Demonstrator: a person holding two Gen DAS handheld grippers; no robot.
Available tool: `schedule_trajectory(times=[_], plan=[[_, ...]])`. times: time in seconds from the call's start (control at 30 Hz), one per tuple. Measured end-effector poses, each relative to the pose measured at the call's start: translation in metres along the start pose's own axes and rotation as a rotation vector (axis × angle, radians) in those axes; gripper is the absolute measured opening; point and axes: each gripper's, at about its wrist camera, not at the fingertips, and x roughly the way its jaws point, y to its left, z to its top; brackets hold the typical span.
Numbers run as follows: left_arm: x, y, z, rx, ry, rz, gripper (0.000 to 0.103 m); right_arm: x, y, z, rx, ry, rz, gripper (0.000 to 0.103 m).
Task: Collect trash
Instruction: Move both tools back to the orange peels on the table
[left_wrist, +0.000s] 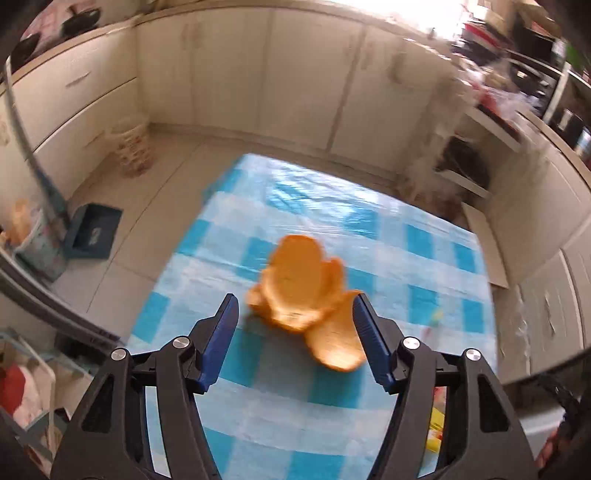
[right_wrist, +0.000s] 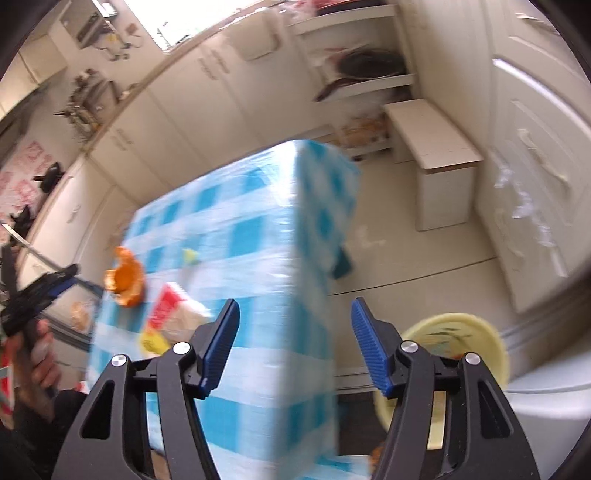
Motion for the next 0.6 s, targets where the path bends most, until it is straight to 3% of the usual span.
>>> schedule_trajectory(times=[0.07,0.17,0.33,0.5,0.57,0.6], plan=[[0.029,0.038,0.008,-0.080,0.053,0.048,0.061,0.016,0.023,0.003,-0.023,0.025,0.035,0.061],[0.055,0.062,0.011,-0.132,0.124,0.016,0.061,0.044,0.062,0.005,-0.066,0.061,0.061,0.061],[0.067,0.034,0.022,0.013,0.100,0.032,0.069,0.086,0.120,0.010,-0.136,0.100,0.100,0.061],[0.102,0.011,0.018,0.097,0.193,0.079,0.069,0.127,0.168,0.010,-0.206,0.144,0.109,0.061],[0.104,0.007,0.018,0.117,0.180,0.116,0.056,0.143,0.181,0.010,-0.222,0.158,0.104,0.061],[0.105,0.006,0.018,0.120,0.181,0.107,0.043,0.147,0.183,0.010,-0.222,0.164,0.106,0.061]])
